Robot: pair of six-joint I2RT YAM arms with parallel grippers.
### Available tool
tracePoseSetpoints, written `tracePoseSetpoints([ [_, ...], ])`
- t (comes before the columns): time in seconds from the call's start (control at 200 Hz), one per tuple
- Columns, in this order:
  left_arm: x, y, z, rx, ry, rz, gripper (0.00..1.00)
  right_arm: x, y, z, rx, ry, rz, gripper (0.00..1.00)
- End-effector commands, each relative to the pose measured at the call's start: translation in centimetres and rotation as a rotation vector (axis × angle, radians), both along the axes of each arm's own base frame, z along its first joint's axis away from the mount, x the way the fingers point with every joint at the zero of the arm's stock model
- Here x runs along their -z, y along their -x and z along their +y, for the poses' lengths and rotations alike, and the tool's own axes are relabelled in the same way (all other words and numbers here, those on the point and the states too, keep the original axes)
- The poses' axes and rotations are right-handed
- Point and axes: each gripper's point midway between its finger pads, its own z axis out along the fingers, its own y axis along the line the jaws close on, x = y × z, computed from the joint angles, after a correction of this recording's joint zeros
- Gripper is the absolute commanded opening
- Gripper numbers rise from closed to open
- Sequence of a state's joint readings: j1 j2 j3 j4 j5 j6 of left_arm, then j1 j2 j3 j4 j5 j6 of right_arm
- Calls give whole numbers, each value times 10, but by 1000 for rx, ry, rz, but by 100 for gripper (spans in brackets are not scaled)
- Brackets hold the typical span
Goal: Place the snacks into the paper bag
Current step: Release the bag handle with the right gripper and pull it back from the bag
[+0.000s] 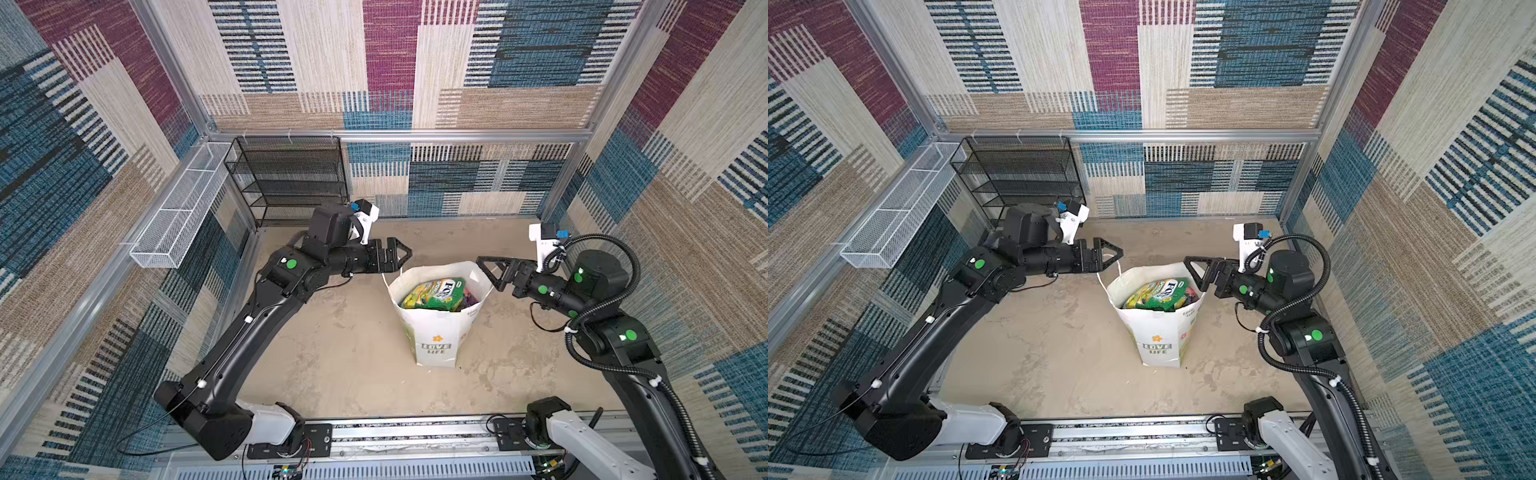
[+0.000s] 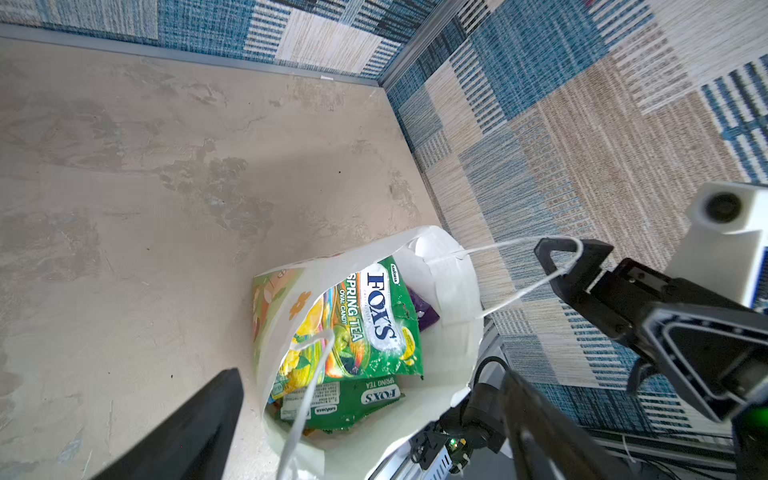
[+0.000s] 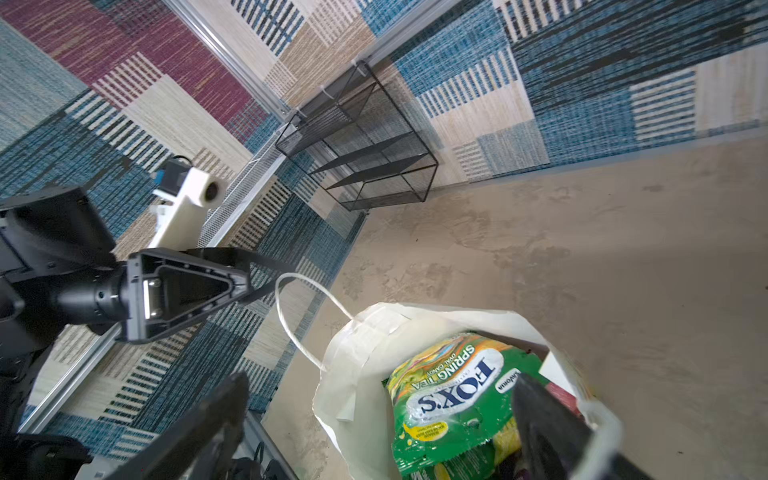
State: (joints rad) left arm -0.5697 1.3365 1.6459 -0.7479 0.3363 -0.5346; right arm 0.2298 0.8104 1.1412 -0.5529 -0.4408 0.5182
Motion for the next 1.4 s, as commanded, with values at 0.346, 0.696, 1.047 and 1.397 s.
tracePoseSetpoints([
  [0.346, -41, 29, 90, -268, -86, -231, 99, -21, 1, -36, 199, 81, -85, 100],
  [0.696, 1, 21, 26, 15, -40, -71, 99, 28, 1, -34, 198, 48, 18, 100],
  [1.047, 14, 12, -23, 170, -19, -30, 99, 71, 14, -51, 301, 44, 189, 100],
  [1.397, 13, 12, -27, 186, -21, -42, 99, 64, 30, -75, 442, -1, 266, 100],
])
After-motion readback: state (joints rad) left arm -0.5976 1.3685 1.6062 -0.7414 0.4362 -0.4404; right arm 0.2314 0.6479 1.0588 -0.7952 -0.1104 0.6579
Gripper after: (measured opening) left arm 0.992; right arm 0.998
